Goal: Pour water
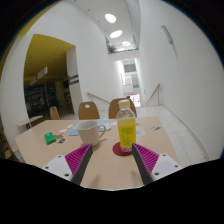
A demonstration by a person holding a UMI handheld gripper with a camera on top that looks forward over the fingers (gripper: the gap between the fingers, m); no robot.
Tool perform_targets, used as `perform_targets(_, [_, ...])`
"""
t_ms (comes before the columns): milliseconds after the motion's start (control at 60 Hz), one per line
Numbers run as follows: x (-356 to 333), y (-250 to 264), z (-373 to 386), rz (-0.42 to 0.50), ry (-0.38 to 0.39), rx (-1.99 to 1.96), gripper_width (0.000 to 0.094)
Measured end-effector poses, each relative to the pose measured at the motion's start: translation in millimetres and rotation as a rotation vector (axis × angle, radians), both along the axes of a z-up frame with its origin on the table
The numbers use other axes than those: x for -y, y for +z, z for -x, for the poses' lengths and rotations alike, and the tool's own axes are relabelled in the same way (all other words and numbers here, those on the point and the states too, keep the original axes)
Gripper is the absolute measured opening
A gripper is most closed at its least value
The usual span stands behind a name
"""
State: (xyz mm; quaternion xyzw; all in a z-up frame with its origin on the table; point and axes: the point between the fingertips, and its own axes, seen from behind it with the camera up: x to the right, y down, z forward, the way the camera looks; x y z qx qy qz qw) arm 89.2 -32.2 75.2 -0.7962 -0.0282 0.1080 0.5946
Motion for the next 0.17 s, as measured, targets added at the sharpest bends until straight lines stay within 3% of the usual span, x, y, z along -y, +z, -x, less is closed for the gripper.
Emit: perform_targets(167, [30.7, -7.2, 24.4, 0.019, 0.122, -0.110, 0.0858])
